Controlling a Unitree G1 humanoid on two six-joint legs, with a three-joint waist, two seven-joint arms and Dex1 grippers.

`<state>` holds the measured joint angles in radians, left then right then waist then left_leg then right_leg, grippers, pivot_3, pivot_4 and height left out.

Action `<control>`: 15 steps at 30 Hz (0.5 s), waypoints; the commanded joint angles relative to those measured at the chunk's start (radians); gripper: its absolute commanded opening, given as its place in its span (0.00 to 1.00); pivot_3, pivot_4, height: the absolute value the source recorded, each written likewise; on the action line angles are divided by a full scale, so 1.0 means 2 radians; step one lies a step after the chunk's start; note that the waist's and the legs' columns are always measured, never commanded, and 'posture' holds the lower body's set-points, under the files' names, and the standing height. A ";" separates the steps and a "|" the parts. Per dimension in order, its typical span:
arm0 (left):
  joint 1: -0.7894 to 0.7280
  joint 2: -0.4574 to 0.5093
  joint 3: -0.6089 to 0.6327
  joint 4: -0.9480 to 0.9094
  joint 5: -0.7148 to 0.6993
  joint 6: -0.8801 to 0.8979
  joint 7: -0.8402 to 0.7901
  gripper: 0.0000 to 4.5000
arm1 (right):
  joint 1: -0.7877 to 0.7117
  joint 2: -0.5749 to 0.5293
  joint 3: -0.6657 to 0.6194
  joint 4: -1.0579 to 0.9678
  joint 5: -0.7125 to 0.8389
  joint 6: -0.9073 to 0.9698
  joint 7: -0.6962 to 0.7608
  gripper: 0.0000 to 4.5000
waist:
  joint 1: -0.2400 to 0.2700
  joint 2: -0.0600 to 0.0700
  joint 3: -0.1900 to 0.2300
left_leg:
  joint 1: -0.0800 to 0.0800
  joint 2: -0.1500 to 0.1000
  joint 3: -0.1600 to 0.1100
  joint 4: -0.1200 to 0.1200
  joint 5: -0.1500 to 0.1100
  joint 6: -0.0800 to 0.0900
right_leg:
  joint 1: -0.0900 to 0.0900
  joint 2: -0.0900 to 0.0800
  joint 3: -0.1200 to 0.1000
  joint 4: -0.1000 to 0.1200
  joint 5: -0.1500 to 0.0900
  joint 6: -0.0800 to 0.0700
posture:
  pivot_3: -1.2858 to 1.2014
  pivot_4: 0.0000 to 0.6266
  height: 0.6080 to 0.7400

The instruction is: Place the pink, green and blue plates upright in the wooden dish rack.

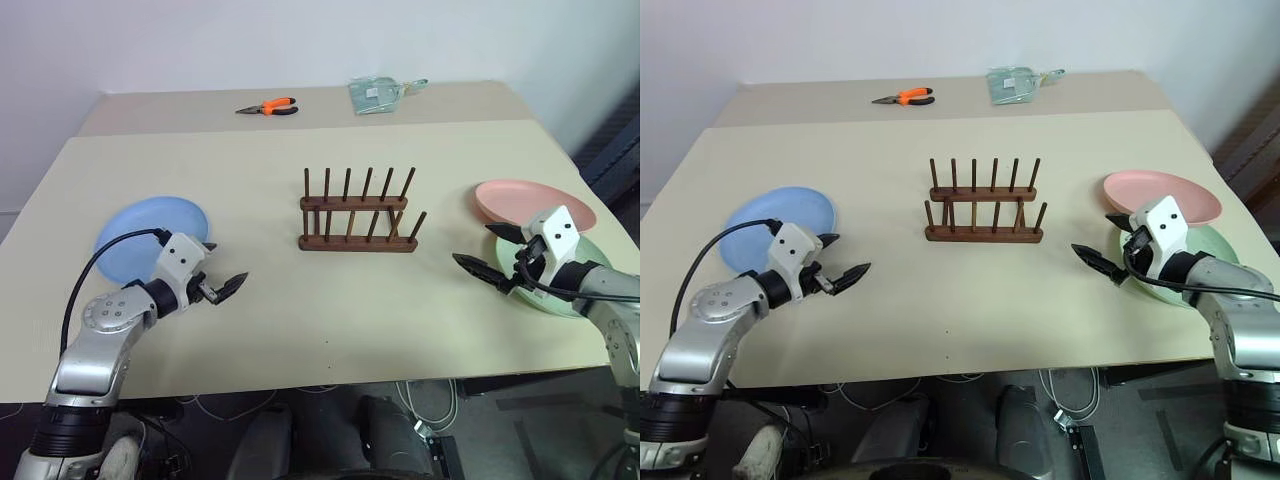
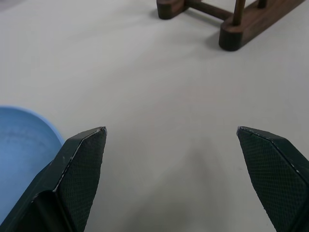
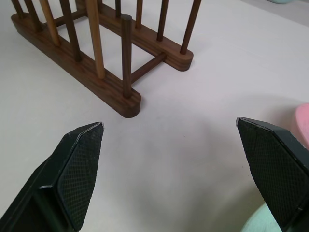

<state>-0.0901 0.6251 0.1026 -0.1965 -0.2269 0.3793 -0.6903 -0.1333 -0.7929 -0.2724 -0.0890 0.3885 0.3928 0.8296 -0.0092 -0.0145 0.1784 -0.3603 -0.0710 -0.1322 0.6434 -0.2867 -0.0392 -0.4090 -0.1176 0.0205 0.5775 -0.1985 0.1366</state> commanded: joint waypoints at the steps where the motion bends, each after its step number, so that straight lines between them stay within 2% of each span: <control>1: -0.011 0.000 -0.003 0.001 0.004 -0.017 -0.001 0.99 | -0.012 0.006 0.002 -0.013 -0.010 -0.020 -0.012 1.00 | 0.000 0.000 0.000 | 0.000 0.000 0.000 0.000 0.000 0.000 | 0.000 0.000 0.000 0.000 0.000 0.000 | 0.52 0.24 1.00; 5: -0.017 -0.003 -0.007 -0.003 -0.003 -0.011 -0.002 0.99 | -0.029 0.013 0.011 0.001 -0.025 -0.034 -0.026 1.00 | 0.000 0.000 0.000 | 0.000 0.000 0.000 0.000 0.000 0.000 | 0.000 0.000 0.000 0.000 0.000 0.000 | 0.52 0.24 1.00; 8: -0.026 -0.003 -0.015 0.002 -0.008 -0.010 -0.014 0.99 | -0.028 0.012 0.016 -0.010 -0.007 -0.005 -0.011 1.00 | 0.000 0.000 0.000 | 0.000 0.000 0.000 0.000 0.000 0.000 | 0.000 0.000 0.000 0.000 0.000 0.000 | 0.52 0.24 1.00; 10: -0.041 -0.005 -0.031 0.015 -0.005 -0.012 -0.027 0.99 | -0.014 0.005 0.024 -0.032 0.006 0.013 0.009 1.00 | 0.002 0.000 0.000 | 0.000 0.000 0.000 0.000 0.000 0.000 | 0.000 0.000 0.000 0.000 0.000 0.000 | 0.52 0.24 1.00; 15: -0.132 -0.024 -0.116 0.117 0.035 -0.046 -0.082 0.99 | 0.023 0.028 0.037 -0.103 0.005 0.036 -0.022 1.00 | 0.011 0.000 0.000 | 0.000 -0.001 0.000 0.001 0.000 0.000 | 0.000 0.000 0.000 0.000 0.000 0.000 | 0.52 0.24 1.00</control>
<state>-0.3254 0.5801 -0.0960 0.0076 -0.1841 0.3287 -0.8259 -0.0917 -0.7399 -0.1836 -0.2347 0.3778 0.4563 0.8027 0.0128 -0.0147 0.1787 -0.3611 -0.0720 -0.1327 0.6454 -0.2866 -0.0391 -0.4088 -0.1172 0.0196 0.5779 -0.1983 0.1366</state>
